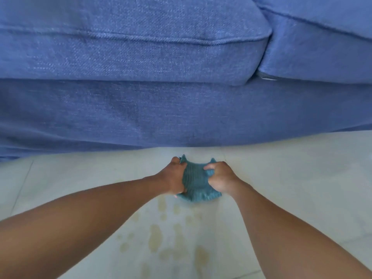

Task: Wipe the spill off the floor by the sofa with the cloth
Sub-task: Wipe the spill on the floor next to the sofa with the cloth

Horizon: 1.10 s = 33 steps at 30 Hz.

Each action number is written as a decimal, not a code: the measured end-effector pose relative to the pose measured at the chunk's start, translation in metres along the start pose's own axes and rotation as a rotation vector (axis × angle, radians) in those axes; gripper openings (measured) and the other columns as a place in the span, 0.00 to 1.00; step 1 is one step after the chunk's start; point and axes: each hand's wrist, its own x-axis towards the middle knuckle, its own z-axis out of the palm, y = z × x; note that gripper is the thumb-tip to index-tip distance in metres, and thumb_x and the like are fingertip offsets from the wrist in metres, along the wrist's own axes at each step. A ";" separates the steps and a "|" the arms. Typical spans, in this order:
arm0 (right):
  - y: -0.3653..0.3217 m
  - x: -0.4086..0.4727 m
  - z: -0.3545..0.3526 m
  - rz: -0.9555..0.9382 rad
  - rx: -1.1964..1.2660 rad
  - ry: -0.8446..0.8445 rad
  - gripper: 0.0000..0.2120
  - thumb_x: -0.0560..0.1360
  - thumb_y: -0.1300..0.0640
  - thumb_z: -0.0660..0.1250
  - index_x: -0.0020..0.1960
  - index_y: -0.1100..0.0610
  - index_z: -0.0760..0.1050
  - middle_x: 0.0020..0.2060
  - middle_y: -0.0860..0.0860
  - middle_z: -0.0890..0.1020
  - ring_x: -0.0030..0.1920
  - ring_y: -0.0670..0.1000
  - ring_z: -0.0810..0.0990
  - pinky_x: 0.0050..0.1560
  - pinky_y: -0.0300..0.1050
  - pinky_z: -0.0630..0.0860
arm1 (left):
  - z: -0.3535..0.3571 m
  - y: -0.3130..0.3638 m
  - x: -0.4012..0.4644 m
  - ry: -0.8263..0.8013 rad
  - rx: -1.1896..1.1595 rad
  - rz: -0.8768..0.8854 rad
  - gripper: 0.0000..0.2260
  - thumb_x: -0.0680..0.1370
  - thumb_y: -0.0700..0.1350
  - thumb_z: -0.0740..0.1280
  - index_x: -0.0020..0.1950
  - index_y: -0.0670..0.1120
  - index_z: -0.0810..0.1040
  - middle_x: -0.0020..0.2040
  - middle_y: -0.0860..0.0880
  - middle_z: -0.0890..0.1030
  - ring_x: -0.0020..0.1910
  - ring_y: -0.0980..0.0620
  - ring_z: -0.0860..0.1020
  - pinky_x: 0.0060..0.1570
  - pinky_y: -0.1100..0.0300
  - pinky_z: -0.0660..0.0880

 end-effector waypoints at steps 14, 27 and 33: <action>0.037 0.009 0.003 -0.022 -0.158 0.254 0.25 0.74 0.67 0.60 0.69 0.52 0.75 0.63 0.52 0.63 0.64 0.57 0.67 0.63 0.42 0.69 | -0.003 -0.013 -0.011 0.005 0.261 0.107 0.36 0.77 0.53 0.68 0.79 0.50 0.54 0.76 0.50 0.47 0.65 0.43 0.72 0.63 0.47 0.73; 0.046 0.020 0.048 -0.414 -0.594 0.128 0.31 0.81 0.38 0.41 0.81 0.43 0.39 0.81 0.44 0.37 0.80 0.47 0.33 0.80 0.54 0.35 | -0.031 -0.072 -0.026 -0.423 0.603 0.065 0.72 0.54 0.63 0.82 0.75 0.58 0.26 0.74 0.56 0.22 0.73 0.51 0.24 0.73 0.33 0.38; 0.053 0.025 0.045 -0.438 -0.626 0.148 0.30 0.81 0.38 0.41 0.81 0.41 0.39 0.81 0.42 0.38 0.80 0.47 0.34 0.79 0.56 0.34 | -0.032 -0.074 -0.027 -0.443 0.637 0.052 0.74 0.54 0.58 0.84 0.74 0.59 0.24 0.73 0.56 0.21 0.73 0.51 0.24 0.73 0.32 0.39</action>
